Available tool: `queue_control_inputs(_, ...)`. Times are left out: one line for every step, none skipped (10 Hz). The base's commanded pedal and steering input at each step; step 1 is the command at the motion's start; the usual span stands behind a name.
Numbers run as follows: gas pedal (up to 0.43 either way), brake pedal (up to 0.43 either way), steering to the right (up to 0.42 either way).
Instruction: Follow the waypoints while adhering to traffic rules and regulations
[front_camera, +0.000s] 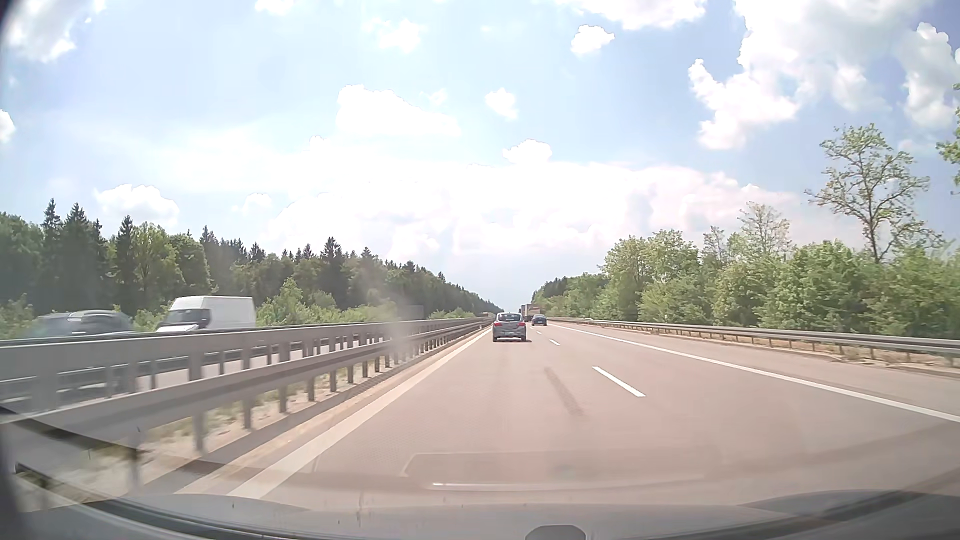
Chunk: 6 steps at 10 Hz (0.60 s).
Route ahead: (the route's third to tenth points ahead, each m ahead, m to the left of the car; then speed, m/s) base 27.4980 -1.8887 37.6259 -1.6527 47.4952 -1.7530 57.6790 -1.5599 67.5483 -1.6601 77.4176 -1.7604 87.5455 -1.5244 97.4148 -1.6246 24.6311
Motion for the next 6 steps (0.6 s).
queue_control_inputs(0.331,0.0,-0.001)
queue_control_inputs(0.331,0.0,-0.001)
queue_control_inputs(0.331,0.0,-0.001)
queue_control_inputs(0.319,0.0,-0.001)
queue_control_inputs(0.28,0.0,-0.001)
queue_control_inputs(0.268,0.0,-0.001)
